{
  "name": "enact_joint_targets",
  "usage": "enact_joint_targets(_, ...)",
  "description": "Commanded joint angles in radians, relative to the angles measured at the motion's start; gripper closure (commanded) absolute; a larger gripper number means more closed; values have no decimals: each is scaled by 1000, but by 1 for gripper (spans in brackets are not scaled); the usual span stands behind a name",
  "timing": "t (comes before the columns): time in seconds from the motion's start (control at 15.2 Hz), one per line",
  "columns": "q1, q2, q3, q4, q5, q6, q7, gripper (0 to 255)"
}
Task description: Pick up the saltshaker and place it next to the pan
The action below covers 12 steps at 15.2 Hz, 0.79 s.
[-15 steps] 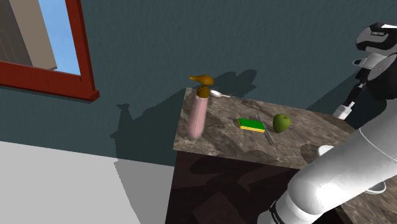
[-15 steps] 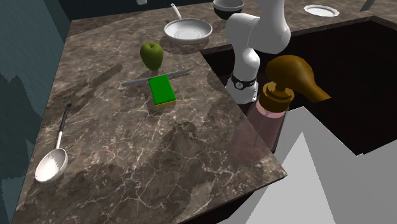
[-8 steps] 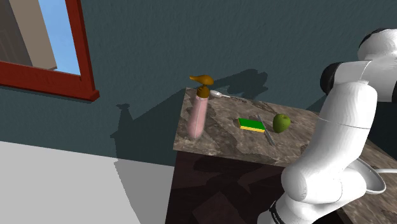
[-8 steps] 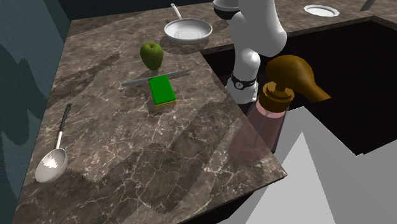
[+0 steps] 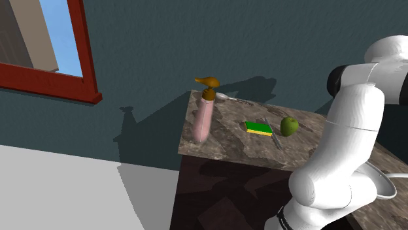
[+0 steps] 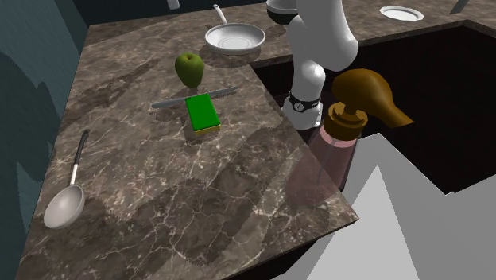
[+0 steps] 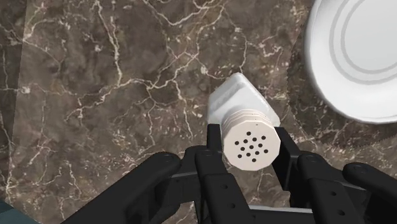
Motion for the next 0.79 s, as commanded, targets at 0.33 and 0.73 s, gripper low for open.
enact_joint_targets(0.33,62,-25,-18,-133,-19,111,6,255)
enact_joint_targets(0.73,84,-24,-18,-218,-16,192,2,255)
